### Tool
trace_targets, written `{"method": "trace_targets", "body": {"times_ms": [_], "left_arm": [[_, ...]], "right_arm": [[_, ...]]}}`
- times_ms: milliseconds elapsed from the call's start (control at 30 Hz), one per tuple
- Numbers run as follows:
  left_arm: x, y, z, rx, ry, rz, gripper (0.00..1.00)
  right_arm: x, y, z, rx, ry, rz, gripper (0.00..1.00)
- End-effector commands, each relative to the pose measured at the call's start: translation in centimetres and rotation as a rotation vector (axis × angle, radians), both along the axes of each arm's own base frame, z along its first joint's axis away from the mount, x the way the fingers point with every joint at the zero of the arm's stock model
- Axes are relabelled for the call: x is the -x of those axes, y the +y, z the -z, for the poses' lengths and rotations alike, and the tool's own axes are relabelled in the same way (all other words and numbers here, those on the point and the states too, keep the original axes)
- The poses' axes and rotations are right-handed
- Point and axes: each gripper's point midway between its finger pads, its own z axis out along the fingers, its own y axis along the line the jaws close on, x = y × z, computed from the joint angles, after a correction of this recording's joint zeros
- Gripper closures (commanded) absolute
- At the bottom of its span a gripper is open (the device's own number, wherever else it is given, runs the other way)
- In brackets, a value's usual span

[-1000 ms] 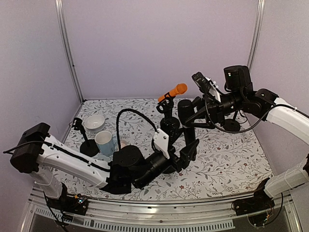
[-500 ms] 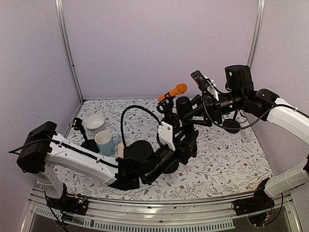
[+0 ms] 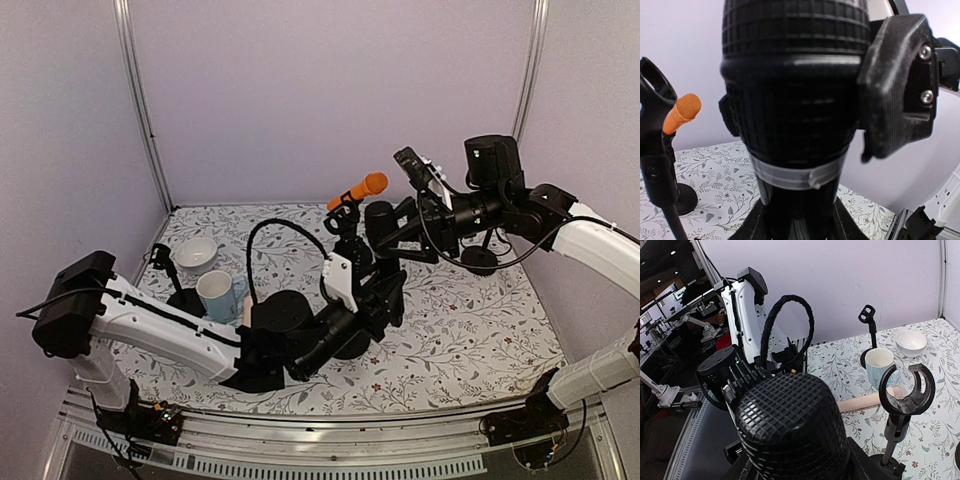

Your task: Attach the microphones to the stand

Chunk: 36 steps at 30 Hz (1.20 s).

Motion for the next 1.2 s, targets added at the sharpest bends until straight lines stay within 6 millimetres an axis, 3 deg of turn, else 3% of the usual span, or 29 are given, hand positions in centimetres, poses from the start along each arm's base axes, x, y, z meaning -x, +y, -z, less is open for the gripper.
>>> {"method": "trace_targets", "body": {"times_ms": [0,100,200,367,567,767,967,1067,1133,1167], "left_arm": [[-0.1,1.1,-0.8,-0.002,-0.027,-0.010,0.84],[-0.5,1.5,-0.4,-0.036,-0.020,-0.043,0.86],[-0.9,2.0,0.2,-0.084,-0.005,-0.096,0.87],[-1.2,2.4,0.8,-0.166,0.016,-0.182,0.86],[-0.9,1.5,0.4,-0.237,-0.004,-0.237,0.85],[-0.6,0.5,-0.1,-0.270,-0.033,-0.261,0.85],[-0.6,0.0,0.0,-0.281,-0.032,-0.265,0.85],[-0.6,-0.2,0.2,-0.284,-0.030,-0.268,0.84],[-0.6,-0.2,0.2,-0.282,-0.027,-0.269,0.78],[-0.6,-0.2,0.3,-0.280,-0.022,-0.272,0.69]], "right_arm": [[1.1,-0.1,-1.0,-0.030,-0.010,-0.062,0.38],[0.7,-0.4,-2.4,-0.029,-0.054,-0.028,0.19],[-0.7,-0.8,-3.4,0.001,-0.121,0.074,0.11],[-1.9,-1.2,-2.6,0.052,-0.173,0.146,0.09],[-2.2,-0.6,-0.6,0.097,-0.149,0.169,0.14],[-2.4,-0.6,0.1,0.120,-0.152,0.196,0.23],[-2.0,-0.7,0.0,0.101,-0.151,0.192,0.42],[-1.3,-0.5,-0.5,0.074,-0.137,0.156,0.57],[-1.2,-0.5,-0.9,0.061,-0.138,0.147,0.68],[-1.2,-0.5,-1.1,0.056,-0.141,0.148,0.70]]}}
